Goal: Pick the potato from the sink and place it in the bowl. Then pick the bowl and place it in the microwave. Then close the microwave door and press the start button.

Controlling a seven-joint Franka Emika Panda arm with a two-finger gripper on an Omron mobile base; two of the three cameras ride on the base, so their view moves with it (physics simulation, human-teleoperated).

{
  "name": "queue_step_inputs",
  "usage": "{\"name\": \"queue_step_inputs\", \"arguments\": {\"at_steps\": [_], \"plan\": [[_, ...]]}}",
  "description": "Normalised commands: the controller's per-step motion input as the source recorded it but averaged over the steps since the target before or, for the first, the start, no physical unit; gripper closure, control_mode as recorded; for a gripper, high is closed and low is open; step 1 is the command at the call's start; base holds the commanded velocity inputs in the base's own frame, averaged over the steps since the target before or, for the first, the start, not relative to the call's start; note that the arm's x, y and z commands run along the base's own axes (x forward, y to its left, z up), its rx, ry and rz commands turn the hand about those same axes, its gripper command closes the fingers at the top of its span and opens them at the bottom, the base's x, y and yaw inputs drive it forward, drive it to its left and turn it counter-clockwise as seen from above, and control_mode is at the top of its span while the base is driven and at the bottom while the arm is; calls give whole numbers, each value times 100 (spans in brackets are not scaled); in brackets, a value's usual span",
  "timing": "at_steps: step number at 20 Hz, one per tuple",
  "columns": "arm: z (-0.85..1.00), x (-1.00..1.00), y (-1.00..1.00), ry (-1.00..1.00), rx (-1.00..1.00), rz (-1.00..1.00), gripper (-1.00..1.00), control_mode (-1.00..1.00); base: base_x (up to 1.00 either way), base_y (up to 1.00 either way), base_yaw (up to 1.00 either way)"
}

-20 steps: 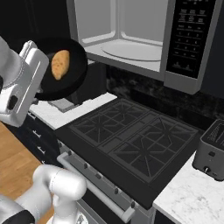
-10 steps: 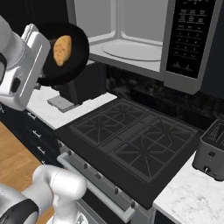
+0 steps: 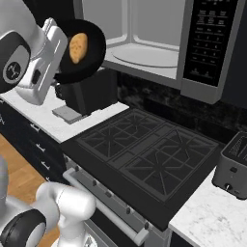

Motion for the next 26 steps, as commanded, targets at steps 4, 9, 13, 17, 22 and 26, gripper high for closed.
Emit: {"name": "queue_step_inputs", "arguments": {"at_steps": [4,9,13,17,22,26], "plan": [[6,37,-22,-9,0,0,100,-100,0,0,0],[0,47,-31,-5,0,-1,100,-100,0,0,0],[0,24,-39,0,0,-5,100,-100,0,0,0],[0,25,-37,0,0,-7,100,-100,0,0,0],[0,65,-6,0,0,-2,100,-100,0,0,0],[0,74,-3,0,0,0,100,-100,0,0,0]]}}
